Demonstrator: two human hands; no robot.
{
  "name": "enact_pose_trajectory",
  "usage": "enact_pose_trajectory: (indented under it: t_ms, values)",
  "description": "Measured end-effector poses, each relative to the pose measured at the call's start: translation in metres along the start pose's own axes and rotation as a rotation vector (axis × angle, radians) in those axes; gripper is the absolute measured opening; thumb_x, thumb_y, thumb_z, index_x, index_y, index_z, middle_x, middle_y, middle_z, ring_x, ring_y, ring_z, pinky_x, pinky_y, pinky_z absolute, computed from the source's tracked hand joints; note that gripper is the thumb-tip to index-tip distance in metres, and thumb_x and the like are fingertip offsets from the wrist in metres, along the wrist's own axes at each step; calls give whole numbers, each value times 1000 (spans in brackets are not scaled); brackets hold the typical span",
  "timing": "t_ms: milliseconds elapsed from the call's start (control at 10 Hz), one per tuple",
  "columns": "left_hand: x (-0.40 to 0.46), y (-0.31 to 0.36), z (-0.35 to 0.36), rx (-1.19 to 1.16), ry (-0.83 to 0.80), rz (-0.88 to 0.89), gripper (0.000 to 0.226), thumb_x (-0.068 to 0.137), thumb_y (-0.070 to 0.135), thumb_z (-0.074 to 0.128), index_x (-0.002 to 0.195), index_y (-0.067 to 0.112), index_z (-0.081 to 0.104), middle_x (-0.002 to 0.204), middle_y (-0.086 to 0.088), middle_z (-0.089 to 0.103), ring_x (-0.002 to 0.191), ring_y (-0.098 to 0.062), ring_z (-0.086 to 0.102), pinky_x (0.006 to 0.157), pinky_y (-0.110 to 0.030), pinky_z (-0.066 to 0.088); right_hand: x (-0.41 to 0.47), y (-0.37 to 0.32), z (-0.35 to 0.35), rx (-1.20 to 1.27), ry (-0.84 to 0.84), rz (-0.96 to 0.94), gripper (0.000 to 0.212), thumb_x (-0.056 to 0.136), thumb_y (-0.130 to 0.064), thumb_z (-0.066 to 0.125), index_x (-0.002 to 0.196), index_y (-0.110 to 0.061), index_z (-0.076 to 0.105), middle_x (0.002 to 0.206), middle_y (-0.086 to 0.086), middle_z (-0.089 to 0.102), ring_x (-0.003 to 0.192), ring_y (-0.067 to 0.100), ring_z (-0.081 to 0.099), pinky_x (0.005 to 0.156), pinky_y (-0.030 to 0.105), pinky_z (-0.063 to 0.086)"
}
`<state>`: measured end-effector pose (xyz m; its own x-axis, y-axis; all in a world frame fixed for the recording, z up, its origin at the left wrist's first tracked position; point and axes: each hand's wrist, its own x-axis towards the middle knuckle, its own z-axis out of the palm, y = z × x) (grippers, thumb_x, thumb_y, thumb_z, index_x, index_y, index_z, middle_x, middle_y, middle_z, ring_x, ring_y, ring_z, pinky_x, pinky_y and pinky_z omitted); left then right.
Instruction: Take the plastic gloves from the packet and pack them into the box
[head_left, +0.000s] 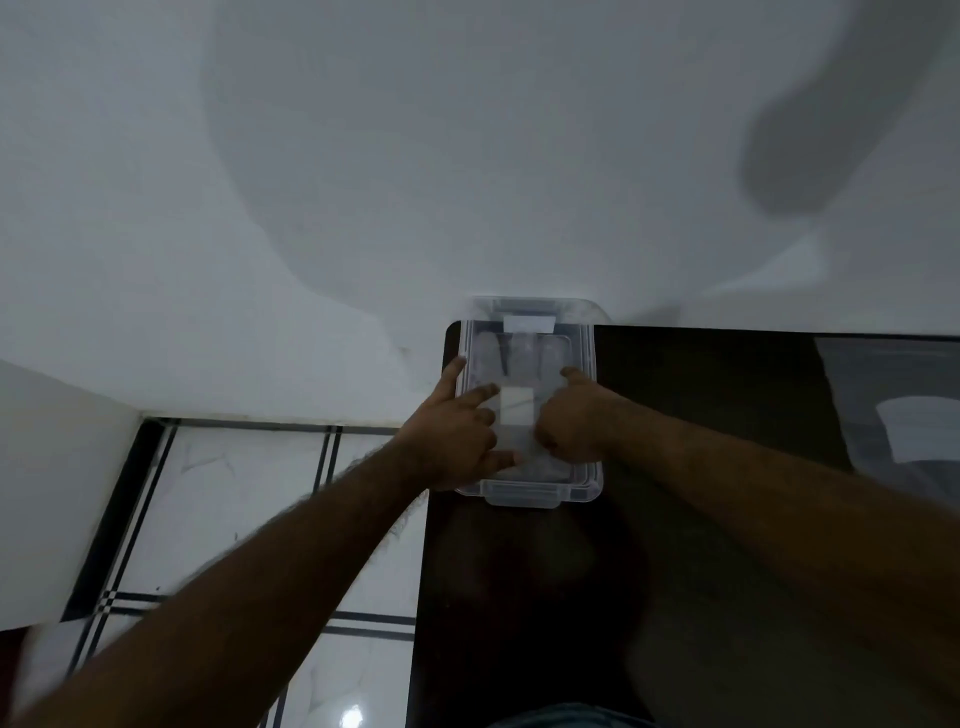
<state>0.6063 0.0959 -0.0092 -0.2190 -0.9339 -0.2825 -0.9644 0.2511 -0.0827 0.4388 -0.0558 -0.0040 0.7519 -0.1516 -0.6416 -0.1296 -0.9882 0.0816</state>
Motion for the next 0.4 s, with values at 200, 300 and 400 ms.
enact_pose_trajectory:
  t_ms: [200, 300, 400]
  values:
    - [-3, 4, 2, 11, -192, 16, 94, 105, 76, 7, 93, 23, 83, 97, 3, 80, 155, -28, 41, 125, -70, -14, -3, -6, 5, -69, -98, 7, 30, 101, -41, 62, 127, -26, 67, 126, 4, 70, 133, 28, 58, 123, 70, -3]
    - [-10, 10, -1, 33, -145, 48, 94, 105, 77, 7, 95, 23, 83, 99, 3, 80, 154, -29, 44, 124, -70, -14, -15, -11, 6, -134, -46, -20, 30, 102, -42, 61, 127, -28, 68, 122, 1, 71, 130, 27, 59, 121, 73, -6]
    - [-14, 11, -20, 55, -35, 8, 89, 105, 75, 9, 101, 25, 82, 110, 5, 80, 152, -27, 46, 125, -70, -10, -31, -11, 3, -159, 111, -13, 23, 103, -42, 58, 119, -31, 70, 109, -3, 72, 121, 24, 63, 121, 75, -1]
